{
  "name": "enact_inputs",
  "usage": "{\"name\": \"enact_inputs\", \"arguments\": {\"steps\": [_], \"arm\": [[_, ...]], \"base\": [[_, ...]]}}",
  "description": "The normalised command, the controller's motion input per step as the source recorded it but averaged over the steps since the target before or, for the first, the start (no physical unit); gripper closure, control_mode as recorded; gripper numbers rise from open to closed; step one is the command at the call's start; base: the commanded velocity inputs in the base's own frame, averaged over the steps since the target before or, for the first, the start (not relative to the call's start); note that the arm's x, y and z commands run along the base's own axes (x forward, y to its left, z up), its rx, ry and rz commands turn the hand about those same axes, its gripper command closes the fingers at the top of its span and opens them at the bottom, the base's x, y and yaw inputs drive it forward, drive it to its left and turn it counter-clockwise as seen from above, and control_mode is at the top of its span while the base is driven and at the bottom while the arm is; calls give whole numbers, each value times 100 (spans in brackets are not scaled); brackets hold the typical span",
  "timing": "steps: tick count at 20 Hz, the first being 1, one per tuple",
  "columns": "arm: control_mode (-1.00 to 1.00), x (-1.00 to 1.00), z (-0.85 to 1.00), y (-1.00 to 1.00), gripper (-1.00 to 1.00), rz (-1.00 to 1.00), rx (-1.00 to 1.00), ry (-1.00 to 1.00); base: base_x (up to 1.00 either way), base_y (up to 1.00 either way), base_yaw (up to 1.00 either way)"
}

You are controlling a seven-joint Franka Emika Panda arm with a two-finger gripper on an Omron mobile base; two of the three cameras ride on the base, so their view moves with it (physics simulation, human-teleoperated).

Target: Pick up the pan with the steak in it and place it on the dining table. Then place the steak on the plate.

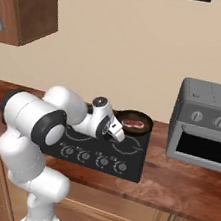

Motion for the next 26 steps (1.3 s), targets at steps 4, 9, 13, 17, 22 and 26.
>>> {"name": "enact_inputs", "arguments": {"steps": [4, 9, 13, 17, 22, 26], "arm": [[-100, 22, -26, -2, -100, 0, 0, 0], [-100, 27, -18, 0, -100, 0, 1, 0], [-100, 29, -17, 0, -100, 0, 0, 0], [-100, 26, -21, 0, -100, 0, 0, 0], [-100, 13, -42, -5, -100, 0, 0, 1], [-100, 2, -25, 0, 100, 0, 0, 2]], "base": [[0, 0, 0], [0, 0, 0], [0, 0, 0], [0, 0, 0], [0, 0, 0], [0, 0, 0]]}}
